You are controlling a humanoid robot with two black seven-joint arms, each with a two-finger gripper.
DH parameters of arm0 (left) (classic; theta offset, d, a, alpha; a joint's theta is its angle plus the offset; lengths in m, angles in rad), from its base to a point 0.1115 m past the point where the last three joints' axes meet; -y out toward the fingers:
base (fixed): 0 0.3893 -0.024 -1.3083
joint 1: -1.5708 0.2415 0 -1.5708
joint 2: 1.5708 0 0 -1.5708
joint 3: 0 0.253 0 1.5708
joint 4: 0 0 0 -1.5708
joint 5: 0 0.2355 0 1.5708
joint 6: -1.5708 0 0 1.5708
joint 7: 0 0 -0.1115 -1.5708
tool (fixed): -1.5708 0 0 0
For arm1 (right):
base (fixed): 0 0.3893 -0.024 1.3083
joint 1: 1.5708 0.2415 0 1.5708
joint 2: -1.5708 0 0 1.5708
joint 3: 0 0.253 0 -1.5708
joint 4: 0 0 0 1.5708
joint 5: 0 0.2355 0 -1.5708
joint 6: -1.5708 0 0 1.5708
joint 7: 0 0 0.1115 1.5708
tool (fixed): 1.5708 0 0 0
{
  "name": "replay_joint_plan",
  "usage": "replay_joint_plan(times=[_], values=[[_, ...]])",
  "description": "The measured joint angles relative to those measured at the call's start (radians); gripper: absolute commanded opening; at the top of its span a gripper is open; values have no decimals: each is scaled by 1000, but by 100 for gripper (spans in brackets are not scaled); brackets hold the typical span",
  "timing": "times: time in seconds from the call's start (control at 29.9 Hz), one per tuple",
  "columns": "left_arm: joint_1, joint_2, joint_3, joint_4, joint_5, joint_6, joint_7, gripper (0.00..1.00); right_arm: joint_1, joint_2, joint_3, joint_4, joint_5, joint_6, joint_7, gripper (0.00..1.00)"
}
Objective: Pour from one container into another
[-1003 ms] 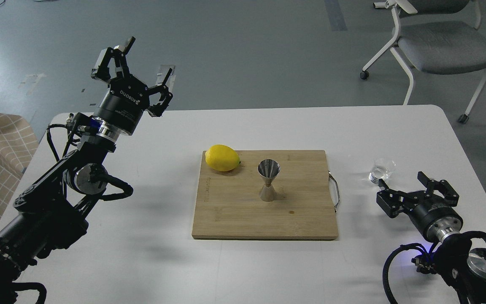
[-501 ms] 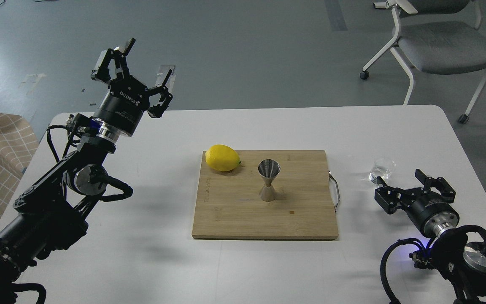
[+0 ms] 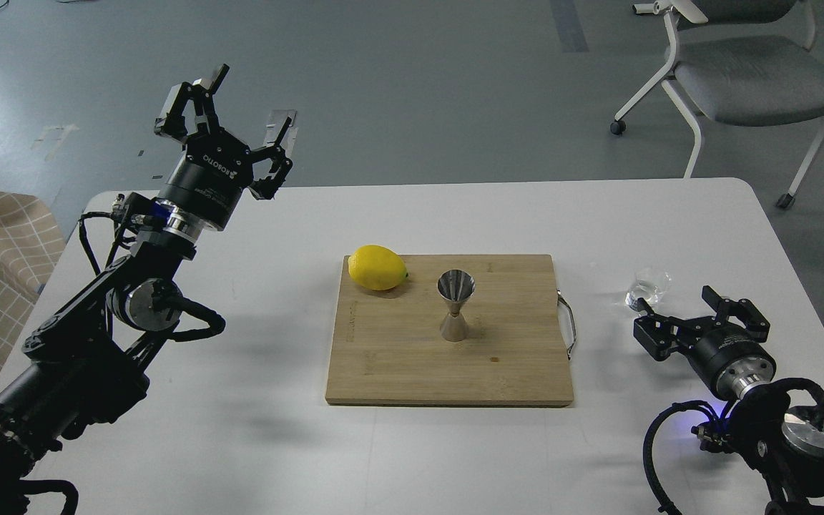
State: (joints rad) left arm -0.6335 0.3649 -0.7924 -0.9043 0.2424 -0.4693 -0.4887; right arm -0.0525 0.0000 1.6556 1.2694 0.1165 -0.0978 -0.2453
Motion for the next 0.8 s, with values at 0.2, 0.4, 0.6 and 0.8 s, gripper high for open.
replay_joint_plan(times=[0.2, 0.4, 0.6, 0.8], values=[[0, 1, -1, 1, 0, 0, 0, 98, 0, 0, -24, -1, -16, 0, 0, 100], [0, 3, 0, 1, 0, 0, 0, 98, 3, 0, -34, -4, -17, 0, 0, 100], [0, 4, 0, 1, 0, 0, 0, 98, 20, 0, -36, -24, -17, -1, 1, 99], [0, 8, -1, 1, 0, -1, 0, 98, 29, 0, -36, -30, -17, -1, 3, 99]])
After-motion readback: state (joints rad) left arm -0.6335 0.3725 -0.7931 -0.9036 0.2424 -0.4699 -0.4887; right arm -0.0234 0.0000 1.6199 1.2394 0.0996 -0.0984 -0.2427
